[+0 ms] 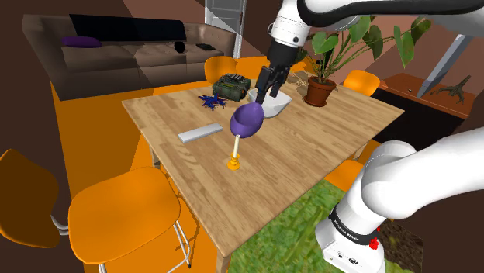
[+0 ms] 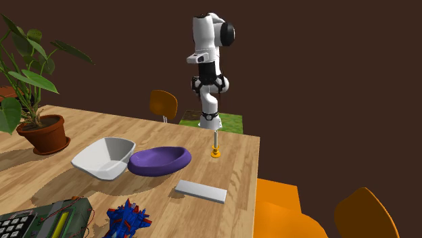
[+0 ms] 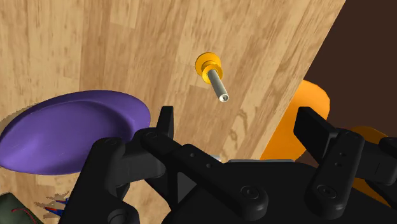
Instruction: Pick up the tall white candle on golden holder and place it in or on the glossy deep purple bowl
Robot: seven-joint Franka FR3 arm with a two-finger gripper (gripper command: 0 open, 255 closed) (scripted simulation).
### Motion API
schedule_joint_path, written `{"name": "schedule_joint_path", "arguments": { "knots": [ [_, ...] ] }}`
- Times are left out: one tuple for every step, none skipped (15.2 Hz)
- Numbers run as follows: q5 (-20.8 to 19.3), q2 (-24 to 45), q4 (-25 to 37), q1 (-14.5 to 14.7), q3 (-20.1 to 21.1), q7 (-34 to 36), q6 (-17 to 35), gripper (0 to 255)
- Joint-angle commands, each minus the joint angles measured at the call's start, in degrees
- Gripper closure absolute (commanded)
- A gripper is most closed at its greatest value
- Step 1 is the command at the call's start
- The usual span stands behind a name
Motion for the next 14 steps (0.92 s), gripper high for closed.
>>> {"name": "schedule_joint_path", "arguments": {
  "knots": [
    [-0.35,2.95,-1.07,0.39,0.94,-0.24,3.39,0],
    [-0.53,4.53,-1.45,0.59,1.44,-0.26,4.97,0],
    [-0.74,6.16,-1.76,0.78,1.94,-0.26,6.54,0],
    [-0.98,7.84,-2.01,0.95,2.43,-0.24,8.1,0],
    [-1.25,9.58,-2.19,1.11,2.93,-0.19,9.64,0],
    [-1.56,11.38,-2.31,1.25,3.42,-0.12,11.17,0],
    [-1.9,13.22,-2.37,1.38,3.9,-0.02,12.68,0],
    [-2.29,15.11,-2.37,1.51,4.38,0.11,14.17,0],
    [-2.73,17.04,-2.3,1.61,4.85,0.27,15.64,0],
    [-3.22,19.02,-2.16,1.7,5.31,0.48,17.08,0],
    [-3.5,20.09,-2.07,1.75,5.55,0.6,17.83,0],
    [-3.51,20.44,-2.55,1.76,5.58,0.62,18.67,0],
    [-3.52,20.8,-3.02,1.76,5.62,0.64,19.5,0],
    [-3.54,21.18,-3.48,1.76,5.65,0.66,20.34,0]
  ]
}}
